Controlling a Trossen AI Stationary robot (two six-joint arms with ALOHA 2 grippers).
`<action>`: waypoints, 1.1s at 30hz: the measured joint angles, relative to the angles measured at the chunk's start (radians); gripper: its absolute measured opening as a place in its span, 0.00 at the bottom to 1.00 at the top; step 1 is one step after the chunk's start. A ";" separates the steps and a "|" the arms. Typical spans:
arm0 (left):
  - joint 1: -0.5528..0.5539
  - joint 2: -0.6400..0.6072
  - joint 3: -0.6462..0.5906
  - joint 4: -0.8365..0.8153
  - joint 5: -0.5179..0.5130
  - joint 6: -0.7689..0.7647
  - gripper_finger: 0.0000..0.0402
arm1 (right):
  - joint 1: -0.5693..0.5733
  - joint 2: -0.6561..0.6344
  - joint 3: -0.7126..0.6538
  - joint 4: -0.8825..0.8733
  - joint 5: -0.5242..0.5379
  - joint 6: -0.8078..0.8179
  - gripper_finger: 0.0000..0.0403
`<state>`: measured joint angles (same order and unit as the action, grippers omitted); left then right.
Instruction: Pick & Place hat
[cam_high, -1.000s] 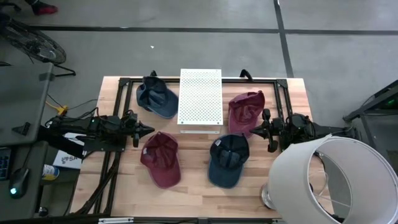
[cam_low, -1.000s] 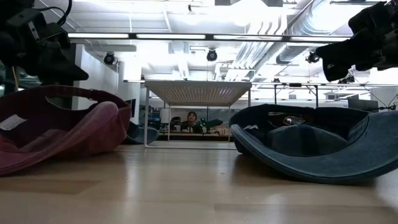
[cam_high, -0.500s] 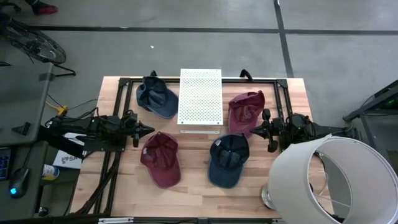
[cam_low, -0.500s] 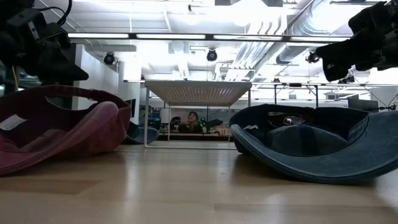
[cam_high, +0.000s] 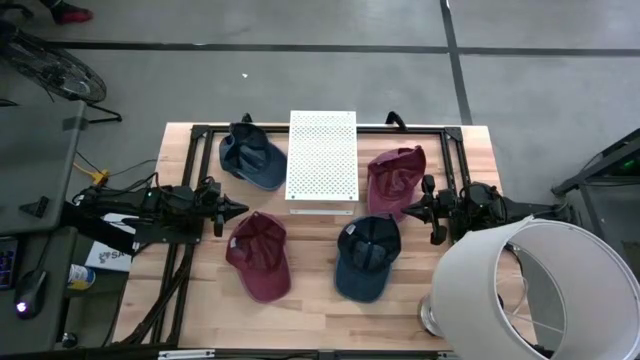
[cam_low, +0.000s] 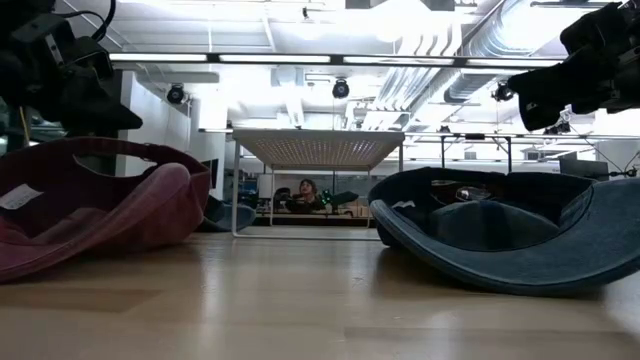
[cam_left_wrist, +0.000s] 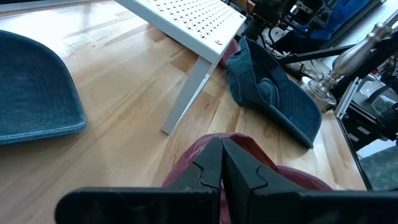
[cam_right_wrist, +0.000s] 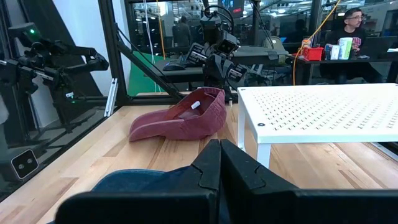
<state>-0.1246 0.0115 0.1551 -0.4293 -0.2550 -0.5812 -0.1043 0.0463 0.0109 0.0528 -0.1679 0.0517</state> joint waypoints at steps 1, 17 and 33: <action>0.000 0.000 0.000 0.000 0.000 0.000 0.01 | 0.000 0.000 0.000 0.000 0.000 0.000 0.00; 0.000 0.000 0.000 0.000 0.000 0.000 0.01 | 0.000 0.000 0.000 0.000 0.000 0.000 0.00; 0.000 0.000 0.000 0.000 0.000 0.000 0.01 | 0.000 0.000 0.000 0.000 0.000 -0.118 0.00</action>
<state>-0.1245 0.0113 0.1551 -0.4294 -0.2546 -0.5812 -0.1047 0.0464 0.0109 0.0528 -0.1677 -0.0665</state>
